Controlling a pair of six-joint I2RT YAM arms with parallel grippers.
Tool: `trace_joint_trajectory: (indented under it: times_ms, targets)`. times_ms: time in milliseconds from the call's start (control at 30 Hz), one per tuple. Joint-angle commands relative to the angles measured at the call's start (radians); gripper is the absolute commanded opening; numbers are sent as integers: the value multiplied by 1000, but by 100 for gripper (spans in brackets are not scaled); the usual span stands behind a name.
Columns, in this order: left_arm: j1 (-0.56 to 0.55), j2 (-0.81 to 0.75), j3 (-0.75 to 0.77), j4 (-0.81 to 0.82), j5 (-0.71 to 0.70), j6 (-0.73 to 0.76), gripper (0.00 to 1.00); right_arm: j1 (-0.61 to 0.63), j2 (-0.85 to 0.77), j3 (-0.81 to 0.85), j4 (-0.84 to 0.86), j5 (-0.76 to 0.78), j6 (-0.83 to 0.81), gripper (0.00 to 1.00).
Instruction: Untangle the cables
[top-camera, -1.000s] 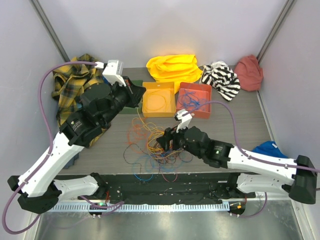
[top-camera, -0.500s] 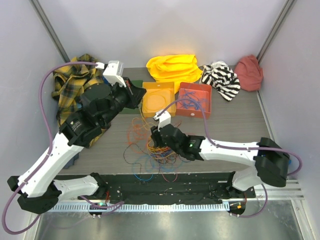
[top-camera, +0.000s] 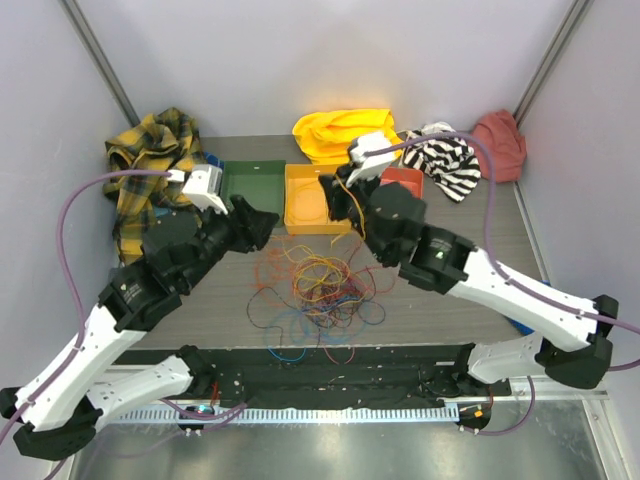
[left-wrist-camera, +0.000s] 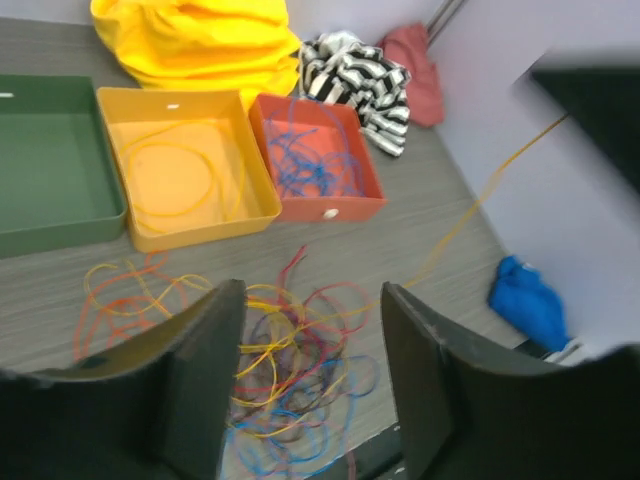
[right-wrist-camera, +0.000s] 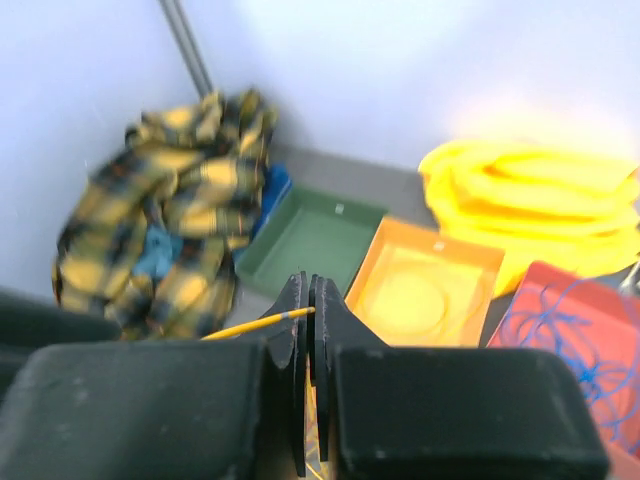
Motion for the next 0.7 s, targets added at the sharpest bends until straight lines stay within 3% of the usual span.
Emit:
trace_joint_trajectory:
  times_ms: [0, 100, 433, 667]
  targets:
    - [-4, -54, -110, 34, 0, -64, 67, 0, 36, 164, -83, 81, -128, 1]
    - [-4, -112, -202, 33, 14, -101, 75, -9, 94, 298, -109, 91, -174, 1]
    - [-4, -292, -387, -25, -26, -184, 75, -77, 329, 827, -224, 75, -252, 1]
    - [-4, -342, -484, 8, 17, -224, 76, -77, 320, 920, -218, 22, -243, 1]
